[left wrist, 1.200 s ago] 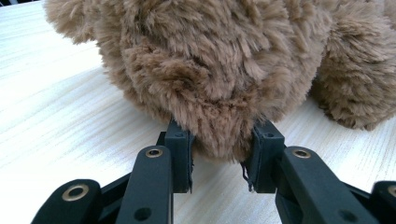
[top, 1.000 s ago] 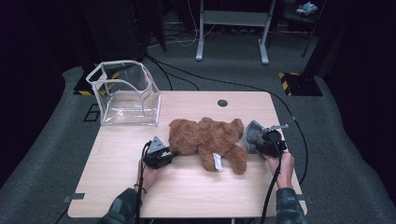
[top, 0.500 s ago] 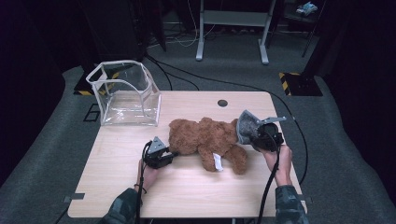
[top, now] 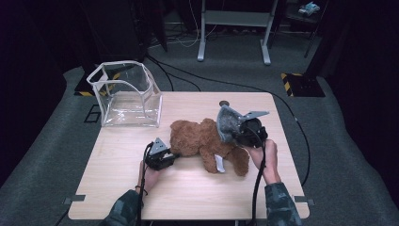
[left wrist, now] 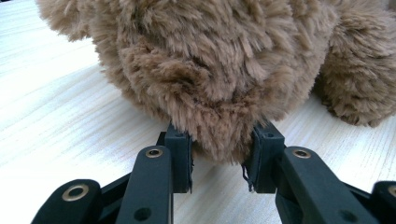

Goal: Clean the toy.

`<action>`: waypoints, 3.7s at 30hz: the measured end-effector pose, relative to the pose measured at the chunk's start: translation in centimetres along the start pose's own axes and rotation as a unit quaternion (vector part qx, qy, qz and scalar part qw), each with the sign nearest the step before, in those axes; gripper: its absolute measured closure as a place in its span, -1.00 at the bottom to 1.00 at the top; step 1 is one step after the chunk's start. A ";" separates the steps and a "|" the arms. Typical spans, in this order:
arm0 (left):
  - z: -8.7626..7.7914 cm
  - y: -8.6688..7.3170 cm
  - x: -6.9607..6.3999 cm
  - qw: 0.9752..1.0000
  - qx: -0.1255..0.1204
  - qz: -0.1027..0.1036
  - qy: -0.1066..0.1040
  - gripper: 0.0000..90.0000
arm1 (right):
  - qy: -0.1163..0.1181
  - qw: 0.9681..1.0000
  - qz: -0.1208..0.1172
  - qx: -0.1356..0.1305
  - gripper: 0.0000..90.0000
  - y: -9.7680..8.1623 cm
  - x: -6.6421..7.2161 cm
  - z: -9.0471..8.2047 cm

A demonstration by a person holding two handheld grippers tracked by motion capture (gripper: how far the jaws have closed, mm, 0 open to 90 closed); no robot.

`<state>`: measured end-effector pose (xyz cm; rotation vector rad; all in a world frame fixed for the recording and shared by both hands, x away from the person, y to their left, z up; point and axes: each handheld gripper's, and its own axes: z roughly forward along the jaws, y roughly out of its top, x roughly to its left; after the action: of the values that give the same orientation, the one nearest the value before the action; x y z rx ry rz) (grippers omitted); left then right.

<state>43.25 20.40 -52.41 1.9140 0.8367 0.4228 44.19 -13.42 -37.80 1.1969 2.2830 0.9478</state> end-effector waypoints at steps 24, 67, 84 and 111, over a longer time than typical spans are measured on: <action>0.1 0.0 -0.1 1.000 0.004 0.004 -0.001 0.50 | 0.078 0.991 -0.103 0.029 0.60 5.6 10.6 7.1; 0.2 0.1 -0.2 1.000 0.008 0.009 0.003 0.51 | -0.019 0.999 0.009 0.027 0.60 0.3 0.5 1.8; 0.2 0.0 -0.3 1.000 0.006 0.008 0.004 0.51 | 0.069 0.994 -0.078 0.025 0.59 5.8 9.2 7.2; 0.2 0.0 -0.1 1.000 0.004 -0.001 0.007 0.53 | 0.093 0.990 -0.082 0.070 0.59 0.6 10.8 8.3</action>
<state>43.29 20.22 -52.46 1.9195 0.8498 0.4319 43.56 -0.98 -43.50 0.9912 2.5879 0.8834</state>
